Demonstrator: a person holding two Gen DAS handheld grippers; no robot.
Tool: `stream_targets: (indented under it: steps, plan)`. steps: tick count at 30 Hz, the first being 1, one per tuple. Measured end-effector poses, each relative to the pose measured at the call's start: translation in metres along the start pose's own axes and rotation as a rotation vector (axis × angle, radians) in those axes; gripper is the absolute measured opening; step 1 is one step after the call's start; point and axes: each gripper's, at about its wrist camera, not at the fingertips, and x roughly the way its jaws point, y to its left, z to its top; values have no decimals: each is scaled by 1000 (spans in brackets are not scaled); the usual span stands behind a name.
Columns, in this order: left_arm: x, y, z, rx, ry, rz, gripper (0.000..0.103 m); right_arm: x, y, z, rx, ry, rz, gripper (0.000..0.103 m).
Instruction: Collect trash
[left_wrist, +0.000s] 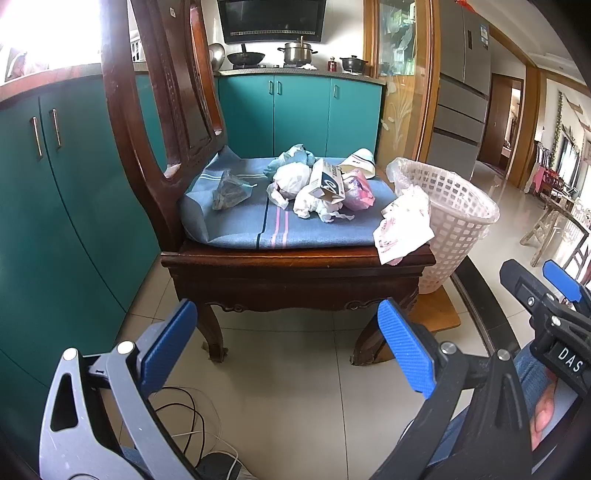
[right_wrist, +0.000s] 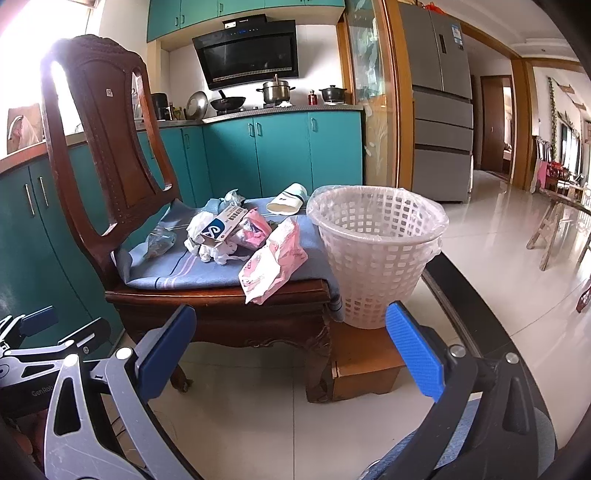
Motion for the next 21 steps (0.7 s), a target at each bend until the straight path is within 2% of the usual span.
stream_targets:
  steps: [8, 12, 15, 17, 19, 21]
  plan:
    - [-2, 3, -6, 2, -33, 30, 99, -7, -5, 3, 20, -32, 7, 100]
    - [3, 7, -13, -18, -43, -2, 99, -10, -2, 5, -26, -76, -23, 100]
    - [3, 1, -16, 40, -80, 43, 99, -9, 0, 5, -59, -115, -19, 100]
    - [3, -2, -16, 70, -95, 40, 99, -4, 1, 3, -80, -112, 25, 100]
    - [7, -3, -15, 83, -72, 27, 99, 5, 2, 4, -95, -65, 43, 100]
    - [14, -1, -10, 82, -11, 1, 99, 10, 1, 6, -79, -49, 46, 100]
